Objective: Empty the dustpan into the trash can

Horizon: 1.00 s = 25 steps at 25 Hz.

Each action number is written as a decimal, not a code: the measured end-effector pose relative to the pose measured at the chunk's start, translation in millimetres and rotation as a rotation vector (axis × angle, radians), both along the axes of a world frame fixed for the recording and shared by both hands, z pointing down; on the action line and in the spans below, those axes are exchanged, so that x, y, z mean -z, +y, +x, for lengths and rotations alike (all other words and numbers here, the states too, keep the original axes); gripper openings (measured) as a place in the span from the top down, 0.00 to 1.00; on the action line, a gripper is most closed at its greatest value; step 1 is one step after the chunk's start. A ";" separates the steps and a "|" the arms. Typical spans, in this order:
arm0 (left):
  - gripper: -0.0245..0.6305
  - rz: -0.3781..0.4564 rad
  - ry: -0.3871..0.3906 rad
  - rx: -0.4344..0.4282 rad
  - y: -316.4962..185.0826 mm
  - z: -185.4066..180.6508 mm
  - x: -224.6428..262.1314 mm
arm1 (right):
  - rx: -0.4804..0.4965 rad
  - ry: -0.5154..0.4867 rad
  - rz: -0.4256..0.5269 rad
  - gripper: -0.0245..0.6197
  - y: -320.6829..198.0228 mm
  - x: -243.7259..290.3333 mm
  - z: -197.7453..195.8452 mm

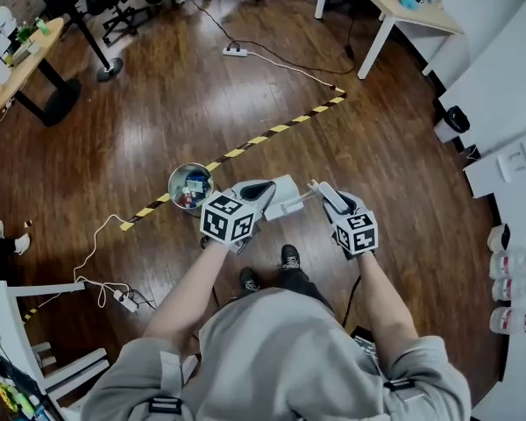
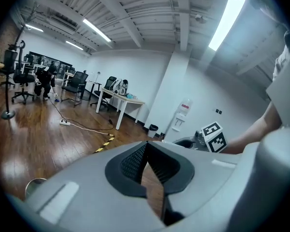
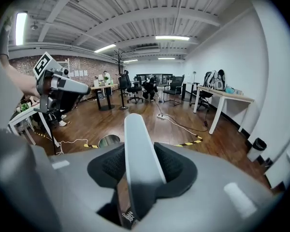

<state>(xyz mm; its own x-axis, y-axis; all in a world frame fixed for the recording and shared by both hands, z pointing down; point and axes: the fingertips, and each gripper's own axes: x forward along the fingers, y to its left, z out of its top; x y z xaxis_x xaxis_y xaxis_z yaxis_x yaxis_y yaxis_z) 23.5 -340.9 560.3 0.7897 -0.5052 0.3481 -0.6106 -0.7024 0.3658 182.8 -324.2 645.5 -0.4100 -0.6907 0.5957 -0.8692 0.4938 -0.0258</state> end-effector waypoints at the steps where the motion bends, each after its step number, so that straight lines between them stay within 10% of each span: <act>1: 0.95 0.003 0.001 -0.009 0.7 1.0 1.4 | -0.003 0.002 -0.008 0.73 3.7 -1.1 0.6; 11: 0.95 0.023 -0.006 -0.117 14.9 21.8 10.2 | -0.025 -0.055 -0.035 0.52 32.7 10.6 1.6; 25: 0.95 0.068 0.035 -0.182 27.8 45.3 33.9 | -0.145 -0.111 0.146 0.50 42.3 87.3 24.5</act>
